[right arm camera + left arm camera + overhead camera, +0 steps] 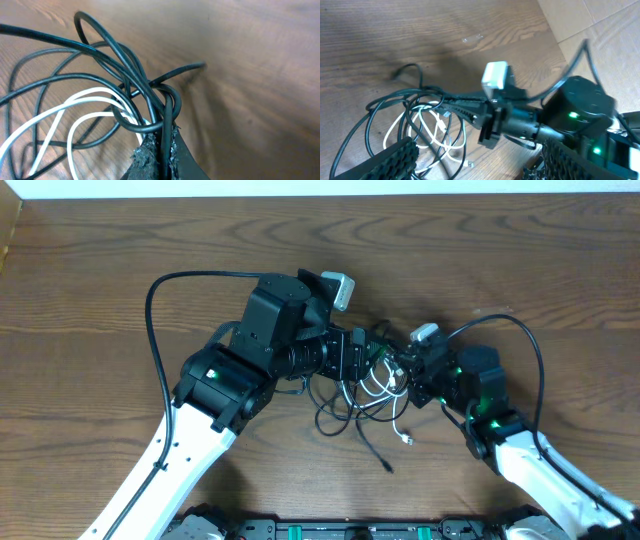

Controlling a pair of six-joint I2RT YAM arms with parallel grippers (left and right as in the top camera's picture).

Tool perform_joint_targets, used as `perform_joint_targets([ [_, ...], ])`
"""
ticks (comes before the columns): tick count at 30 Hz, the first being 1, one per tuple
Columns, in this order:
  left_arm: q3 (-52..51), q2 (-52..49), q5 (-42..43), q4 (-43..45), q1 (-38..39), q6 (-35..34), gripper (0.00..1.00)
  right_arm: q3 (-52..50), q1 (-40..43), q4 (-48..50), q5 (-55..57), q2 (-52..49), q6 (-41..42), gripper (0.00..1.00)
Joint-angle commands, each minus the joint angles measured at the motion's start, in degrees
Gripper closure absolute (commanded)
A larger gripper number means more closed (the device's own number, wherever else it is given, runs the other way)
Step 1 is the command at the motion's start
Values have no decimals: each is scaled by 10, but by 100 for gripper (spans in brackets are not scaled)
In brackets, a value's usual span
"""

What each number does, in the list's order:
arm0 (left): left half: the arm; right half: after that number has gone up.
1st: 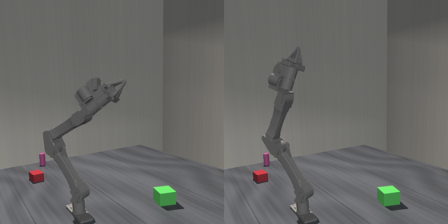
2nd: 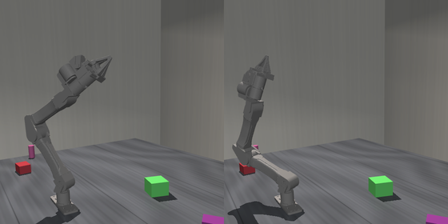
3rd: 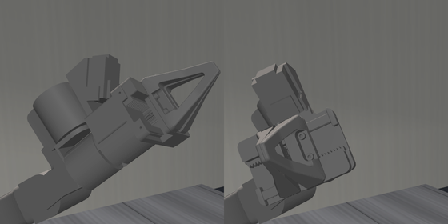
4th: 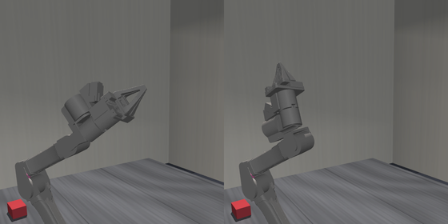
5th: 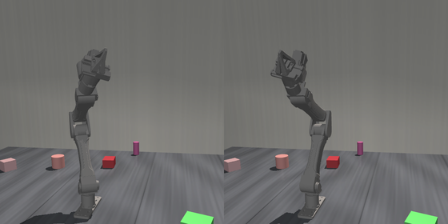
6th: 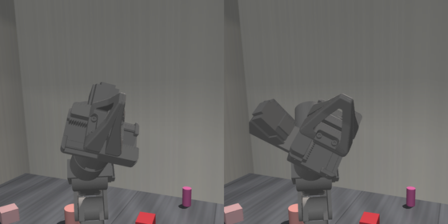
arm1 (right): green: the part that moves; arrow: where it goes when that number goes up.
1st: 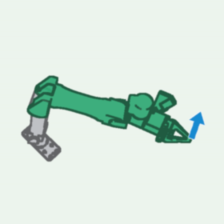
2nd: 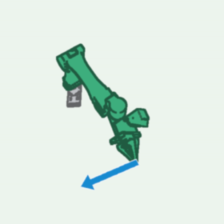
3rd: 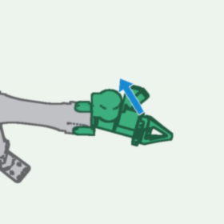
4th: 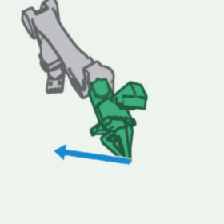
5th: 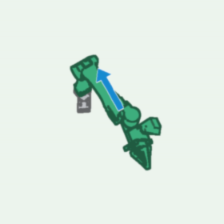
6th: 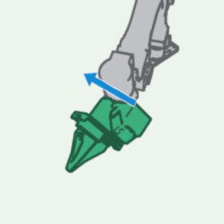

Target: Untangle cables

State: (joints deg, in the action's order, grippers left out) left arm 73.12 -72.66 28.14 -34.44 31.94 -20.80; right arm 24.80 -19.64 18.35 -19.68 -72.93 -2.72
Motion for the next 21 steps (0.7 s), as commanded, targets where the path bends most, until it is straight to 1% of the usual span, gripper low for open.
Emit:
perform_joint_targets([
  [1,3,-3,-3,5,0,-4,21,14,2,4,0,38,-8,99],
  [4,3,-3,-3,14,0,-9,20,14,2,15,-16,61,-24,99],
  [7,3,-3,-4,23,0,-9,20,14,2,54,-57,82,-50,99],
  [12,3,-3,-4,23,0,-9,20,14,2,113,-103,94,-51,99],
  [14,2,-3,-18,20,0,-9,20,14,2,140,-124,94,-51,99],
  [16,2,-3,-55,9,0,-5,20,14,2,159,-136,94,-51,99],
  [19,2,-3,-99,-20,0,39,19,14,2,170,-136,94,-51,99],
  [20,2,-3,-103,-28,0,61,16,14,2,170,-139,94,-51,99],
  [21,2,-3,-106,-35,0,83,15,14,3,170,-147,94,-51,99],
])
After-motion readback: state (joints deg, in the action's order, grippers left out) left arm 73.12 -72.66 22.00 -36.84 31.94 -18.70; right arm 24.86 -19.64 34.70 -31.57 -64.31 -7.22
